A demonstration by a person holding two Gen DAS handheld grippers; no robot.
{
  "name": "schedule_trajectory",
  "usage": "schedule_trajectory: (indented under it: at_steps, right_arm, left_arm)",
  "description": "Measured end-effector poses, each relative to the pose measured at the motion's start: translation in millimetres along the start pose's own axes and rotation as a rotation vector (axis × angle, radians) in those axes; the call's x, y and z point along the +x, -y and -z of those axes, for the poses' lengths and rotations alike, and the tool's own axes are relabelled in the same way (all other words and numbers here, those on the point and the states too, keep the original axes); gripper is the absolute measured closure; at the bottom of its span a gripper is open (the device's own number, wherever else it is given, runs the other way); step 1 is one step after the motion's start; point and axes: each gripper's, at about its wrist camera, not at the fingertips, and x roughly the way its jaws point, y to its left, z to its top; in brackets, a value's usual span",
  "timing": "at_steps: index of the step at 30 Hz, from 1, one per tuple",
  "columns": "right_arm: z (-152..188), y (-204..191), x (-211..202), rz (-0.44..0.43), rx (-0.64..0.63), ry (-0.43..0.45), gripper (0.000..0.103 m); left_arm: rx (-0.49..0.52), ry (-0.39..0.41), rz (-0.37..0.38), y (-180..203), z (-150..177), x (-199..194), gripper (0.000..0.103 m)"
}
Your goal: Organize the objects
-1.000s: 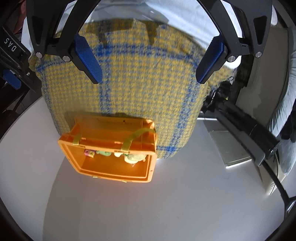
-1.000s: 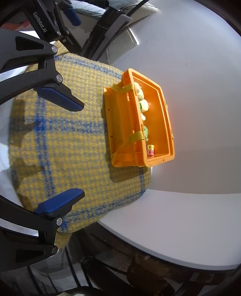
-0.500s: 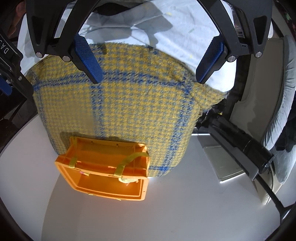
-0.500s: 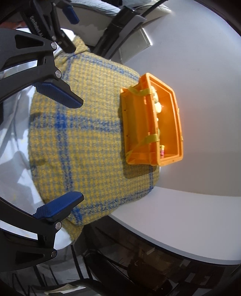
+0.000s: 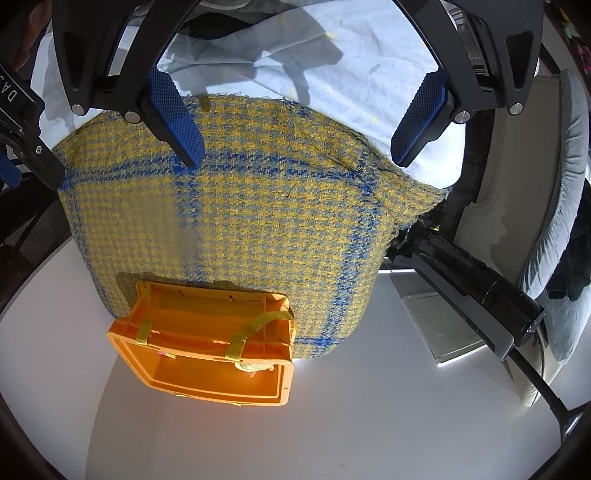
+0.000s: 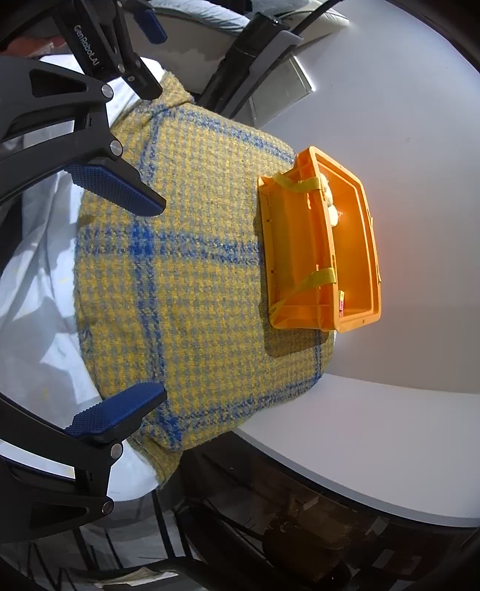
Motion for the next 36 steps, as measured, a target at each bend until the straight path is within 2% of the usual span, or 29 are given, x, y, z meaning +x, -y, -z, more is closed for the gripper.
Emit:
schedule_trajectory:
  at_steps: [24, 36]
  right_arm:
    - [3.9, -0.9, 0.6, 0.007, 0.025, -0.01, 0.012]
    - [3.9, -3.0, 3.8, 0.062, 0.007, -0.018, 0.011]
  left_arm:
    - [0.014, -0.001, -0.01, 4.4, 1.0, 1.4, 0.0]
    - [0.052, 0.004, -0.033, 9.1, 3.3, 0.8, 0.0]
